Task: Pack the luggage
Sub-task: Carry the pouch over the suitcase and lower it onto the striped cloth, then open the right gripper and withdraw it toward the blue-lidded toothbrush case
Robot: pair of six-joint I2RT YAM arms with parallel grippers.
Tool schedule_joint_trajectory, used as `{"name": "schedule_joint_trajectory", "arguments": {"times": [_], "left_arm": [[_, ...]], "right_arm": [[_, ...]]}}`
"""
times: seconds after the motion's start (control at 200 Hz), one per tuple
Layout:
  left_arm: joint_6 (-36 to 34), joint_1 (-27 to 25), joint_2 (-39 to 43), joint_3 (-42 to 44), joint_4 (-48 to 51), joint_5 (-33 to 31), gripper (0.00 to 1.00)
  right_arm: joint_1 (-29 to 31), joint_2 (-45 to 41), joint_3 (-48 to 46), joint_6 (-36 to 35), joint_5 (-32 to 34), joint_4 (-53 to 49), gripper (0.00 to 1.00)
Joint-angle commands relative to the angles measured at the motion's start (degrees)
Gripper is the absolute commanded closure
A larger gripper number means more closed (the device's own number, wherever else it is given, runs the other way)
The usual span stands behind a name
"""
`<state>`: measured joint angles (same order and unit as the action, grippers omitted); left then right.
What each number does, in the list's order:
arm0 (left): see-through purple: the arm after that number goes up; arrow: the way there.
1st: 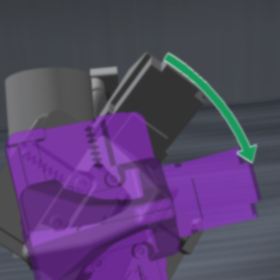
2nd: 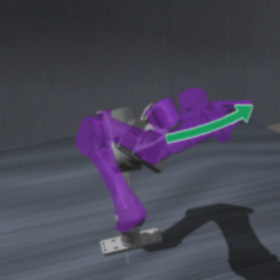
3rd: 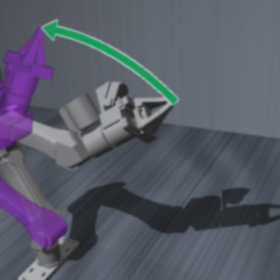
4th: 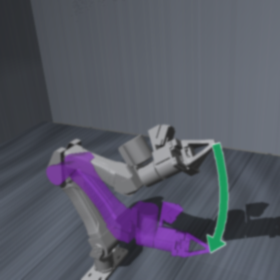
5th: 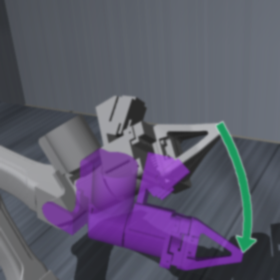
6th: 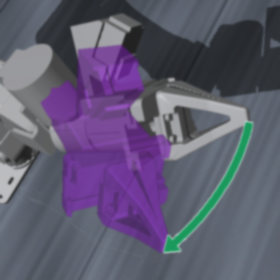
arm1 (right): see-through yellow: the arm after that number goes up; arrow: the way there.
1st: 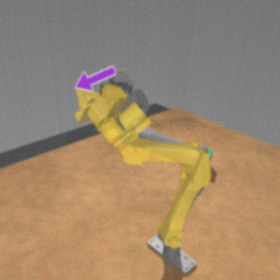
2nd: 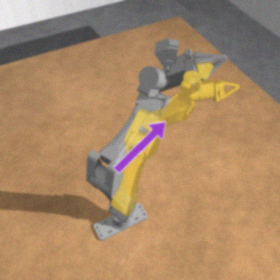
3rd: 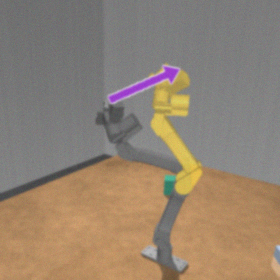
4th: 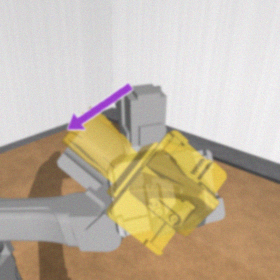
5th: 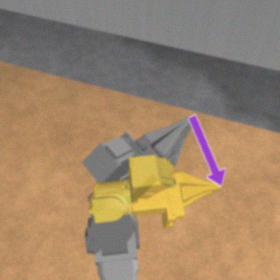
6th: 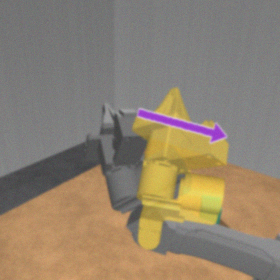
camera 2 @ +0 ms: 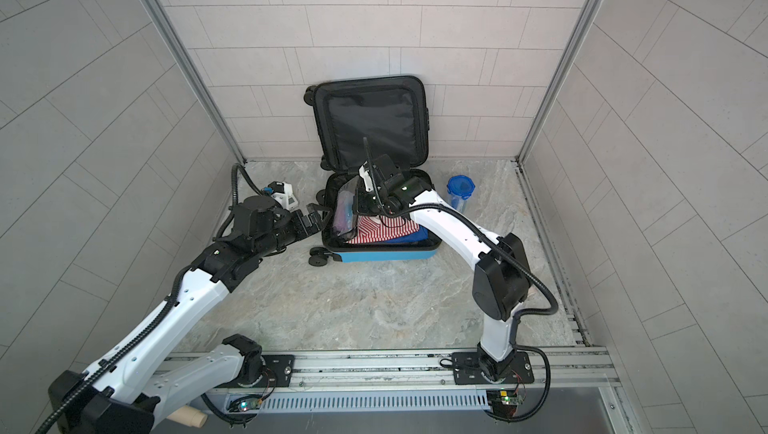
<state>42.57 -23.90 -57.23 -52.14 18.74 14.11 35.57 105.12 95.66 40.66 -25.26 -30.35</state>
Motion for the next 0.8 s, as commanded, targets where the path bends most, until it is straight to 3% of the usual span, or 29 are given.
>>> {"name": "schedule_joint_trajectory", "arguments": {"times": [0.0,0.285,0.796], "left_arm": [[-0.7,0.3,0.2,0.8,1.2,-0.5,0.00],[-0.8,0.2,-2.9,0.3,-0.3,0.3,0.00],[-3.4,-3.5,-17.3,-7.8,-3.9,1.9,0.11]], "right_arm": [[-1.7,2.1,-1.2,-1.3,-2.3,3.6,1.00],[-6.8,5.4,-10.4,-1.2,-2.9,8.0,1.00],[-8.8,7.0,-9.0,-2.6,-2.8,4.5,1.00]]}}
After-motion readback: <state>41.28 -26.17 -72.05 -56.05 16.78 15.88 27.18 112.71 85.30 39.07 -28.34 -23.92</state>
